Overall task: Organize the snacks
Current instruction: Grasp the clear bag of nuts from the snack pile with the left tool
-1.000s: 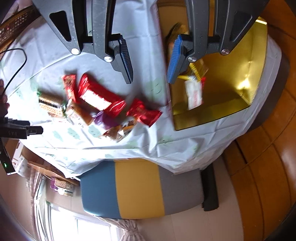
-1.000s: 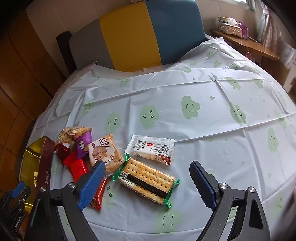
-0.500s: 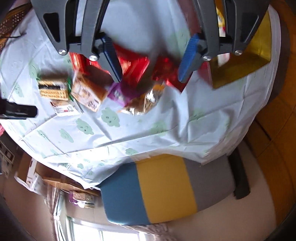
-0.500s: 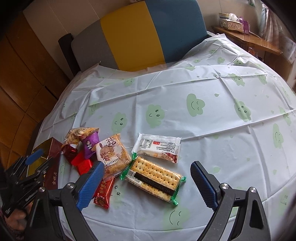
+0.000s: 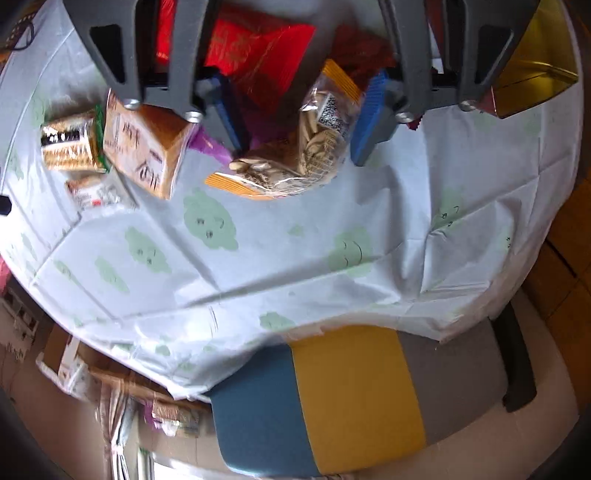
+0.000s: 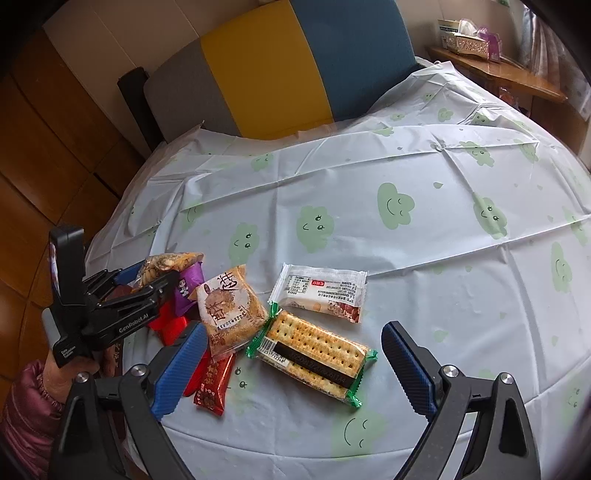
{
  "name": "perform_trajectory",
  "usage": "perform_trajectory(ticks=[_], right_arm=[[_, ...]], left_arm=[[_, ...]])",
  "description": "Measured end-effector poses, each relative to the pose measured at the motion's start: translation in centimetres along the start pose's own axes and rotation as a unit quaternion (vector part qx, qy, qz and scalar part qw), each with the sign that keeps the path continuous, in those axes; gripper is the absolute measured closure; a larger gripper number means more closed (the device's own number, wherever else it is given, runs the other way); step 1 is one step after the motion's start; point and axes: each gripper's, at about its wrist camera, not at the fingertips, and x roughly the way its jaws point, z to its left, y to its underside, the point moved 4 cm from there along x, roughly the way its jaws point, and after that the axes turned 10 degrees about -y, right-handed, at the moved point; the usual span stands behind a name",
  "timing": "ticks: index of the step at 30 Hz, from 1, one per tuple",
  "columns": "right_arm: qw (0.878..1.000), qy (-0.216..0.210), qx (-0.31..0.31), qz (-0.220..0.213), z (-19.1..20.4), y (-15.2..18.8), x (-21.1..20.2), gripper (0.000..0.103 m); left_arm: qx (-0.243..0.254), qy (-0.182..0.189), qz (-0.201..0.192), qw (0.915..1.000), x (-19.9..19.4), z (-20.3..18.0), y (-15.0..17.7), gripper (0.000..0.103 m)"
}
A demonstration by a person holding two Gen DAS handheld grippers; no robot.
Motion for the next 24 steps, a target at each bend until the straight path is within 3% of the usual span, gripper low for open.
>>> perform_trajectory(ticks=[3,11,18,24], right_arm=[[1.0,0.006,-0.002,-0.001,-0.1,0.0,0.1,0.007],[0.999,0.029,-0.03,0.007,0.4,0.4,0.7,0.007],[0.995,0.014,-0.098,0.031,3.3,2.0,2.3,0.009],[0.983,-0.026,-0.165,0.081,7.9,4.2,5.4,0.032]], left_arm=[[-0.031,0.017,-0.013,0.9993,-1.0,0.8,0.3,0.067],[-0.094,0.025,-0.051,0.994,-6.3,4.0,2.3,0.069],[-0.149,0.02,-0.087,0.9847,-11.7,8.0,5.5,0.068],[-0.19,0.0,-0.089,0.9777,-13.7,11.3,9.5,0.068]])
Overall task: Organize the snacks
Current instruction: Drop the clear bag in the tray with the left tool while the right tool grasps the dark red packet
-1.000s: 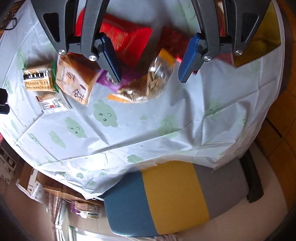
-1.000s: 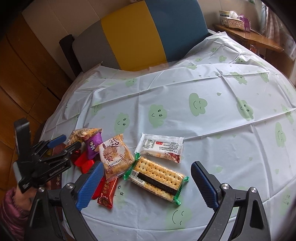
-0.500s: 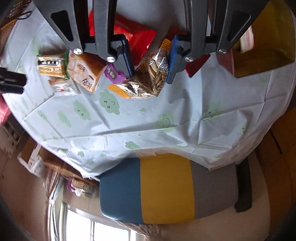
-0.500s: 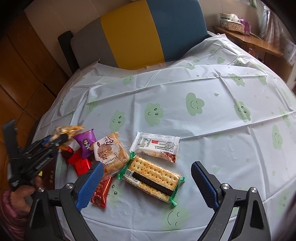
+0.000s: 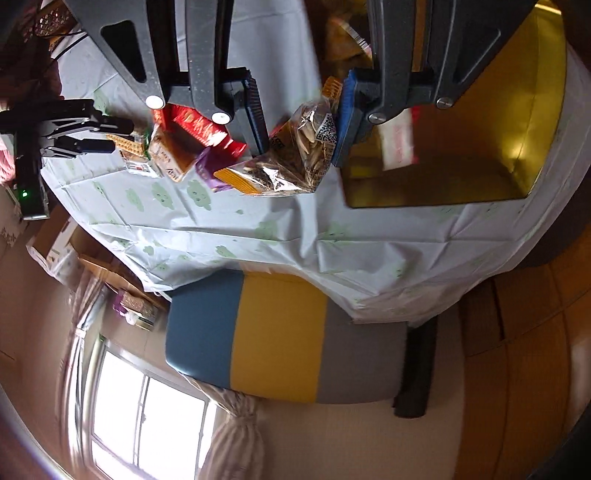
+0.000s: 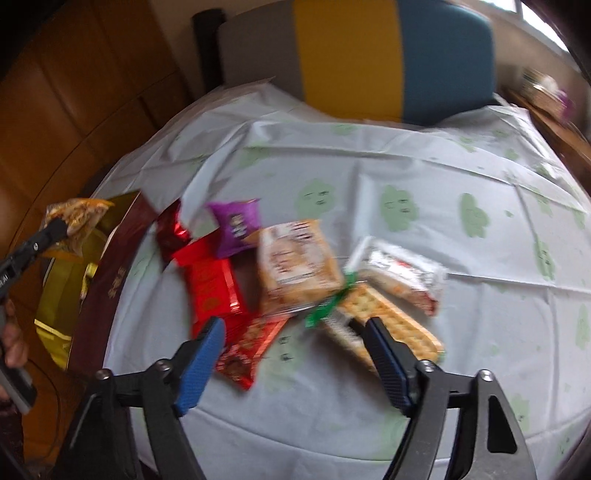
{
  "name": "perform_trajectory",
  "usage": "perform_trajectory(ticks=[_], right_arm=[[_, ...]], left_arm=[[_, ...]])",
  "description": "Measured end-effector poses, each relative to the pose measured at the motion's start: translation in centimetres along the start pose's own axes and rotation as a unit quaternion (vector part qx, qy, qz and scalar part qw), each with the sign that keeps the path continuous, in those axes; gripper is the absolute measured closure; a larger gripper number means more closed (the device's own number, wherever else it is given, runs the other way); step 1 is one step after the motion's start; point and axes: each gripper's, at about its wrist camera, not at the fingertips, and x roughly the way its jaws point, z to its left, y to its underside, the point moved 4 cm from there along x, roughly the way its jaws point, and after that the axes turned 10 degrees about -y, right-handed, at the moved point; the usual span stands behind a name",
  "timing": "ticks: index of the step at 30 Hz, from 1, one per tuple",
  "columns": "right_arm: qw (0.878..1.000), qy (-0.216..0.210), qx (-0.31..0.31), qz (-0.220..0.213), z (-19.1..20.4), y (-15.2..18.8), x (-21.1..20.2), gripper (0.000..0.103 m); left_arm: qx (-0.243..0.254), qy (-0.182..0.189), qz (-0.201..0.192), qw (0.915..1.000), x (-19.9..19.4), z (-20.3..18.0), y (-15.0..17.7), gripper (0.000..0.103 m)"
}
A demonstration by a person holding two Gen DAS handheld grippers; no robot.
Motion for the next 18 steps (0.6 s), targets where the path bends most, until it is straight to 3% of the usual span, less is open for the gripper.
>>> perform_trajectory(ticks=[9,18], right_arm=[[0.992,-0.034,-0.117,0.001,8.9,-4.9,5.6,0.035],[0.98,0.016,-0.192,0.05,11.7,-7.7,13.2,0.036]], left_arm=[[-0.065,-0.031,0.021,0.9971,-1.2,6.5,3.4,0.068],[-0.113,-0.051,0.035,0.9917,-1.8,11.3,5.3,0.068]])
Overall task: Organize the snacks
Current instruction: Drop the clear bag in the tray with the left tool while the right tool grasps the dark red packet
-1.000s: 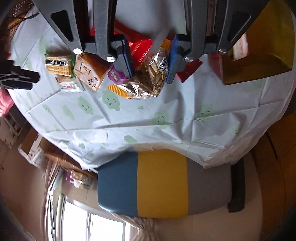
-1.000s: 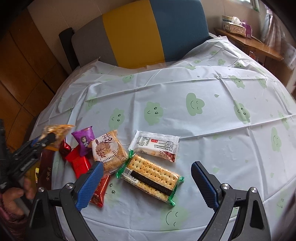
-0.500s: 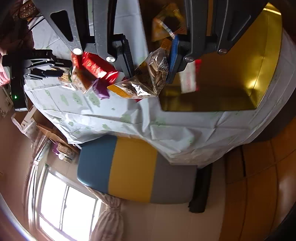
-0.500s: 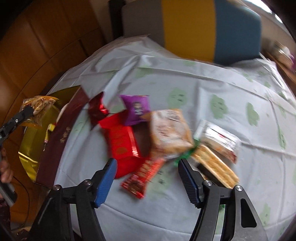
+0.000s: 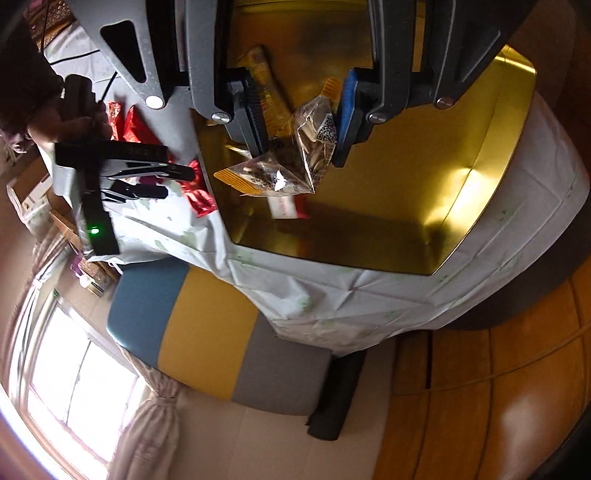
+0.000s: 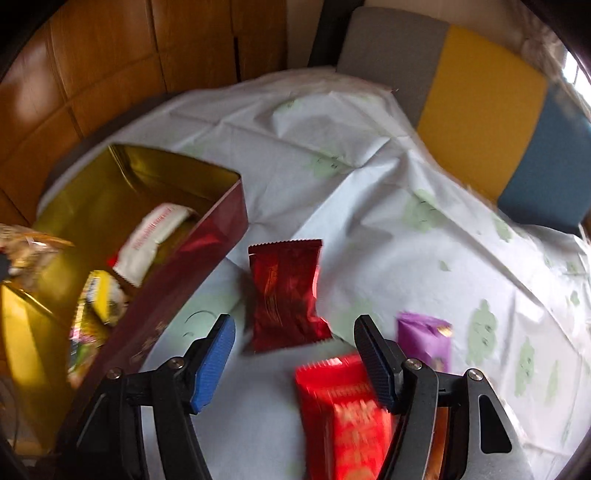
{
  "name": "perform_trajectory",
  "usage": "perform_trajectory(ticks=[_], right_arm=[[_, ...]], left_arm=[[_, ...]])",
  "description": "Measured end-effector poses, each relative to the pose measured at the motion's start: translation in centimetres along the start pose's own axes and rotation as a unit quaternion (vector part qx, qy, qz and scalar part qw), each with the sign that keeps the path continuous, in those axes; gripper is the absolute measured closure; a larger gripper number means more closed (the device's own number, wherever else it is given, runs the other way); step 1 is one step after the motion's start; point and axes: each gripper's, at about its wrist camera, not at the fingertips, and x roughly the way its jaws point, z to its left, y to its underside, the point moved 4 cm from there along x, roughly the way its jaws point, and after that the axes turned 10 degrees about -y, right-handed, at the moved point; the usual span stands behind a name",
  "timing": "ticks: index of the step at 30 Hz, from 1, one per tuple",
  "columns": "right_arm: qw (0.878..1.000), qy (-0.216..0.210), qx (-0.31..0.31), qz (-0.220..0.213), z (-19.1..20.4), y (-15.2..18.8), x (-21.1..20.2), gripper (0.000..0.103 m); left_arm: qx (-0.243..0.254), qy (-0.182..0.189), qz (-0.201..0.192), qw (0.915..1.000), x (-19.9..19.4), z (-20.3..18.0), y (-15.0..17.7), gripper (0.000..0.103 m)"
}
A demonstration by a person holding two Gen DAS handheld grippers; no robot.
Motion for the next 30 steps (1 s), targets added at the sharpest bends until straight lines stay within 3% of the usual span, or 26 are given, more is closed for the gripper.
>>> perform_trajectory(ticks=[2,5,11,21,30], right_arm=[[1.0,0.005,-0.003,0.006,0.0,-0.4,0.9,0.057],[1.0,0.01,-0.001,-0.004,0.0,-0.2,0.8,0.065],[0.999,-0.021,0.031,-0.029,0.7,1.7,-2.5,0.066],[0.996,-0.053,0.056,-0.045,2.4,5.5,-5.4,0.066],[0.995,-0.058,0.069,-0.037,3.4,8.5,-5.3,0.066]], left_arm=[[-0.013,0.003,0.01,0.9999,0.5,0.7,-0.1,0.068],[-0.035,0.005,0.019,0.9992,1.0,1.7,-0.3,0.068],[-0.048,0.016,0.028,0.9983,3.0,1.2,-2.3,0.068],[-0.069,0.055,0.055,0.9945,6.8,-2.7,-5.8,0.065],[-0.051,0.043,0.091,0.9936,8.7,-4.3,-4.6,0.058]])
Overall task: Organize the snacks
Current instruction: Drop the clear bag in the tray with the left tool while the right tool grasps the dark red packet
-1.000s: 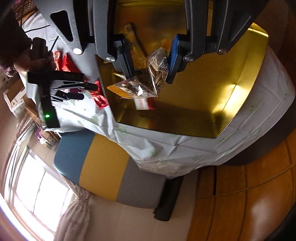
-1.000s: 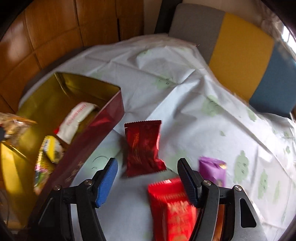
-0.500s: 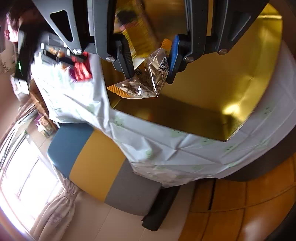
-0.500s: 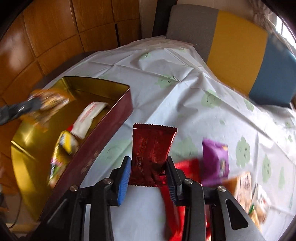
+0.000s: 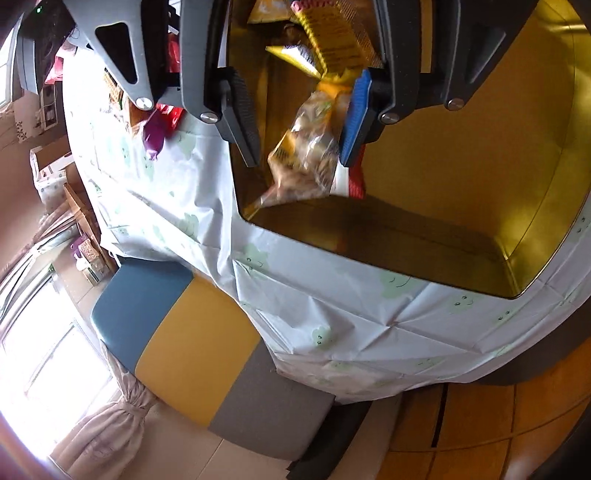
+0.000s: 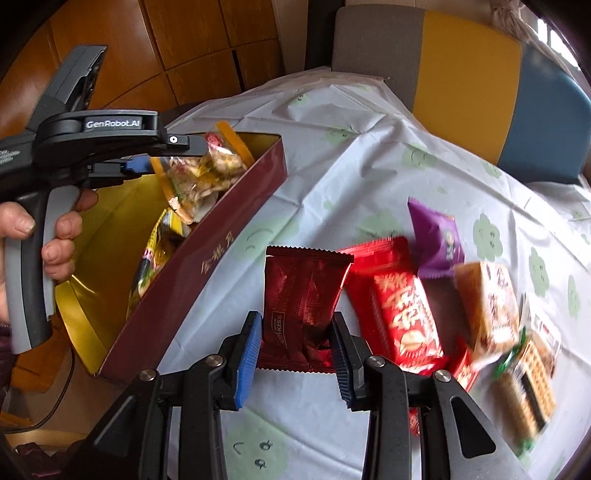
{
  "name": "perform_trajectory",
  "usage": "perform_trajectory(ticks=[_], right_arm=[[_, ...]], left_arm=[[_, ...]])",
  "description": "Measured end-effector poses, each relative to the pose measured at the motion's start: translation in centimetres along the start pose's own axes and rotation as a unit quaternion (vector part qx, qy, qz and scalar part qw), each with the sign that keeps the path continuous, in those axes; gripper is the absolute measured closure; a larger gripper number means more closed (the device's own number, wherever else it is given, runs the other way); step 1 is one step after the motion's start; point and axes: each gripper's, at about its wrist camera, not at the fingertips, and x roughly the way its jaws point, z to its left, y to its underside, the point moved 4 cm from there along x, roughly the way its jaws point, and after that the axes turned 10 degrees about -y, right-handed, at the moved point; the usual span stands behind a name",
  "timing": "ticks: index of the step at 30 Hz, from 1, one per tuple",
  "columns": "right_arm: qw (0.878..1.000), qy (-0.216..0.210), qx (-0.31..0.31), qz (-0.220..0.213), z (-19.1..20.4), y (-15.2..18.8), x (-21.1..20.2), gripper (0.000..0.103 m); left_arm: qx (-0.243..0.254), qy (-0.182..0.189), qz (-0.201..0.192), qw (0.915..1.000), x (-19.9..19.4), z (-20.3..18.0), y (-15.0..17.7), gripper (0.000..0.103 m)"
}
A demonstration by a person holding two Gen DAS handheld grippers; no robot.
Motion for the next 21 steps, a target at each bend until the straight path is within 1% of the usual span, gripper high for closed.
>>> perform_trajectory(ticks=[6,9,11,13,16,21], right_arm=[[1.0,-0.004,0.027,0.004,-0.4,1.3,0.4,0.066],[0.999,-0.009,0.039,-0.004,-0.6,1.7,0.3,0.066],[0.999,-0.011,0.047,-0.009,-0.6,1.9,0.1,0.066],[0.998,-0.012,0.052,-0.013,-0.6,2.0,0.0,0.066],[0.998,-0.013,0.058,-0.018,-0.6,2.1,0.0,0.066],[0.997,-0.009,0.069,-0.025,-0.6,2.2,-0.1,0.066]], left_arm=[[0.016,-0.033,-0.036,0.9987,-3.0,1.2,2.3,0.058],[0.032,-0.058,-0.056,0.9962,-4.7,1.9,4.1,0.058],[0.037,-0.071,-0.062,0.9948,-5.4,2.2,5.0,0.058],[0.044,-0.091,-0.069,0.9924,-6.1,2.7,6.1,0.058],[0.042,-0.112,-0.075,0.99,-7.0,3.3,7.4,0.058],[0.041,-0.138,-0.071,0.987,-7.6,4.3,9.0,0.058]])
